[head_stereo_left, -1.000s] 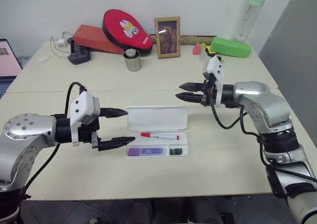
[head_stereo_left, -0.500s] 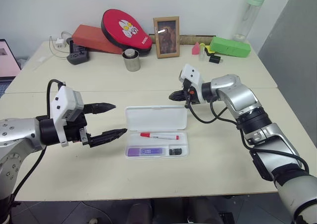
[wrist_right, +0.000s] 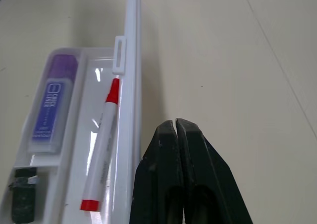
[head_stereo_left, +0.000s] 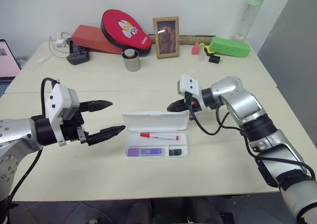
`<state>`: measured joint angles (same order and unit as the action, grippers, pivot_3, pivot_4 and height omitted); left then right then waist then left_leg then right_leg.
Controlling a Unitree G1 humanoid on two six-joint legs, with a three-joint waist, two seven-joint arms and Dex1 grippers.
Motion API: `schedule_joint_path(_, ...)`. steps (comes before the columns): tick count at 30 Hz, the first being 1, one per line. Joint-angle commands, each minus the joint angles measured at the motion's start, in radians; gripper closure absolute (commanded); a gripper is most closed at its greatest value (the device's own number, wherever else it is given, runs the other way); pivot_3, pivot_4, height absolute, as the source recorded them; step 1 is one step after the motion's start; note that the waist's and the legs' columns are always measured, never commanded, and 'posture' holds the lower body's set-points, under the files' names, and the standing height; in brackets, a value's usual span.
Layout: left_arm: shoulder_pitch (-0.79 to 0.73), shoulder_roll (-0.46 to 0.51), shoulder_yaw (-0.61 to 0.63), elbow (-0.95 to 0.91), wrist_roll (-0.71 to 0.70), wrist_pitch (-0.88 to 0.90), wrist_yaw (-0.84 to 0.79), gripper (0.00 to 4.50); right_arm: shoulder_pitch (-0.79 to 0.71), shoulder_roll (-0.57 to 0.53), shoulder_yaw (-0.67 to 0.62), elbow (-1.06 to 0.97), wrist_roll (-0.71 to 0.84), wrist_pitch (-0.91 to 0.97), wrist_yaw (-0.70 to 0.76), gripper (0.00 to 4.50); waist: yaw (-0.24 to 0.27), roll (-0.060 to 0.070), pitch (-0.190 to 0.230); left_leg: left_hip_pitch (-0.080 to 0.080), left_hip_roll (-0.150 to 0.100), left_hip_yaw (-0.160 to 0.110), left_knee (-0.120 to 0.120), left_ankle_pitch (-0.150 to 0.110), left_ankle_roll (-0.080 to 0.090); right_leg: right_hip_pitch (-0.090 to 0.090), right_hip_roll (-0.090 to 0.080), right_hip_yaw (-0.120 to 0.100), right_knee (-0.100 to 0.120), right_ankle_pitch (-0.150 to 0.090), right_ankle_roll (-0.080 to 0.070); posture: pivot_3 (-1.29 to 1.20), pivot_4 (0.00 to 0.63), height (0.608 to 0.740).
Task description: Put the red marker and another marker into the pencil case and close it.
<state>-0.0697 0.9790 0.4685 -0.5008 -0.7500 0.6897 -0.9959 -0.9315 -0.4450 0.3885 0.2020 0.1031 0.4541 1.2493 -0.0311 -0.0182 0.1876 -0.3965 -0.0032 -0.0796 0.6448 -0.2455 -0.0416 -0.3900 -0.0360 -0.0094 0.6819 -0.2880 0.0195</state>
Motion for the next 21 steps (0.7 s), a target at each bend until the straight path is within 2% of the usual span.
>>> schedule_joint_path(1,-0.022,0.021,-0.004,-0.012,-0.015,-0.014,-0.017,0.00,0.053,-0.039,-0.014,-0.181,0.047,0.033,0.035,4.44,0.000,0.000,0.000,0.000,0.000,0.000,0.000,0.000,0.000,0.000,0.000,0.000,0.000,0.000,0.000,0.00,0.150,0.740)
schedule_joint_path(9,-0.051,0.037,-0.059,0.002,-0.008,-0.021,-0.069,0.00,0.186,-0.101,0.070,-0.338,-0.006,0.029,0.018,4.44,0.000,0.000,0.000,0.000,0.000,0.000,0.000,0.000,0.000,0.001,0.000,0.000,0.000,0.000,0.000,0.00,0.150,0.740)
schedule_joint_path(13,-0.051,0.056,-0.082,0.006,-0.010,-0.016,-0.115,0.00,0.237,-0.103,0.154,-0.314,-0.102,-0.019,-0.029,4.44,-0.001,0.000,0.000,0.001,0.000,0.000,0.000,0.000,0.000,0.001,0.000,0.000,0.000,0.000,0.000,0.00,0.150,0.740)
schedule_joint_path(21,-0.077,0.073,-0.100,0.024,-0.010,-0.012,-0.145,0.00,0.278,-0.088,0.193,-0.258,-0.160,-0.052,-0.060,4.44,-0.002,-0.002,-0.001,0.004,0.000,0.001,0.000,0.000,0.000,0.003,0.001,0.000,0.000,0.000,0.000,0.00,0.150,0.740)
